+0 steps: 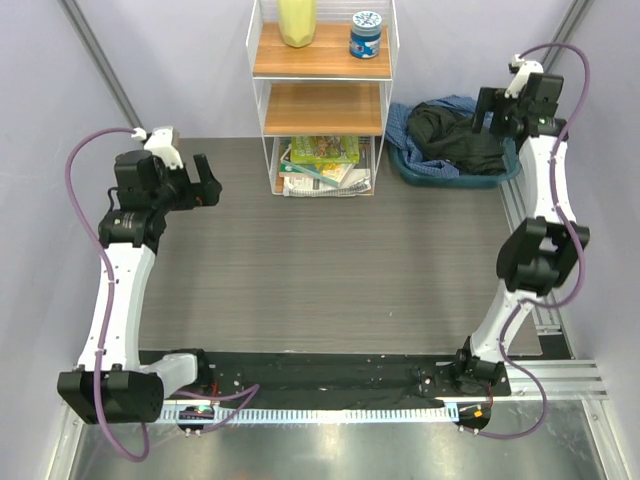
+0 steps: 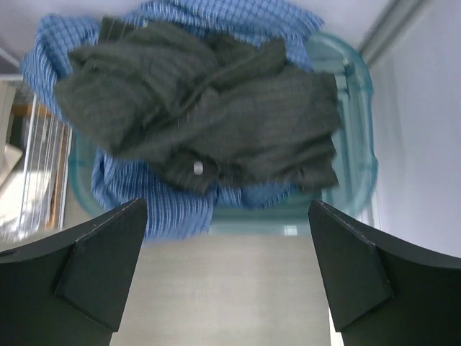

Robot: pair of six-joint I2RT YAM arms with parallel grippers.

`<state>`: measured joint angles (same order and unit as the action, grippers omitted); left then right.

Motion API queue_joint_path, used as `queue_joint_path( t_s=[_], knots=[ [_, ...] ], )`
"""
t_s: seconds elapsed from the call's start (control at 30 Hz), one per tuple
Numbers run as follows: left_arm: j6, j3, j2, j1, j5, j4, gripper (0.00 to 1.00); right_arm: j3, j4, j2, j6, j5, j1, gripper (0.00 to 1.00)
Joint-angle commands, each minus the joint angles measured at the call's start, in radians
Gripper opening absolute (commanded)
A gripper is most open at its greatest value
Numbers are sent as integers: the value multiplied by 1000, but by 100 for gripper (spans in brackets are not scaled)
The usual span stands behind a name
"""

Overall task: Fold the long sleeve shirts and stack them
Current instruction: Grab the shirt from the pile

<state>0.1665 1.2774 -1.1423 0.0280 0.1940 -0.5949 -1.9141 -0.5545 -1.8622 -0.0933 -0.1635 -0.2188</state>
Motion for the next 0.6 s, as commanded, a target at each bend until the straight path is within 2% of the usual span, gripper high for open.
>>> queue_joint_path(
  t_s=[0.0,0.13,0.23,0.37,0.57],
  knots=[
    [16,8,-28,4,28,76,100,-224,36,-172,36,-79,7,100],
    [4,-27,-48,4,19,83,100,-376,42,-326,73,-160,33,100],
    [1,-52,-54,4,15,90,100,-387,68,-351,64,-148,88,100],
    [7,-58,-86,6,24,80,100,-370,154,-382,30,-51,165,100],
    [16,-56,-112,4,41,75,100,-417,254,-469,36,146,211,100]
  ],
)
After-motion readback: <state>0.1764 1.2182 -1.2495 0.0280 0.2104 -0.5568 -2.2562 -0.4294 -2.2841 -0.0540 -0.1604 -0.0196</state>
